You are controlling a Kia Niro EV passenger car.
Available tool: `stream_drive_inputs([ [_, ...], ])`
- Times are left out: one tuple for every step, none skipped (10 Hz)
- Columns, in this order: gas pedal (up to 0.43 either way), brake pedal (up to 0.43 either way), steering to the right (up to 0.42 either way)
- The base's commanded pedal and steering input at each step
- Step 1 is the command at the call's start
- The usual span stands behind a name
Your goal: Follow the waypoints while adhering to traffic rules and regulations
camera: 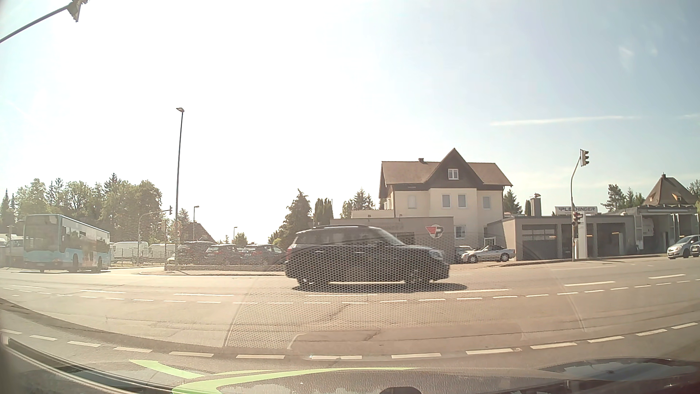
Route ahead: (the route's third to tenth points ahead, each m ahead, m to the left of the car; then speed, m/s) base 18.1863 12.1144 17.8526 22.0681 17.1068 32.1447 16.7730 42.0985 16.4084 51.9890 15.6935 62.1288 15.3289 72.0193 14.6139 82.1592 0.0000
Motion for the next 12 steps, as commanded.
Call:
stream_drive_inputs([
  [0.000, 0.354, -0.002],
  [0.000, 0.354, -0.002],
  [0.000, 0.354, -0.002],
  [0.000, 0.354, -0.002],
  [0.000, 0.354, -0.002],
  [0.000, 0.354, -0.002],
  [0.000, 0.354, -0.002],
  [0.000, 0.354, -0.002],
  [0.000, 0.354, -0.002],
  [0.000, 0.354, -0.002],
  [0.000, 0.354, -0.002],
  [0.000, 0.354, -0.002],
])
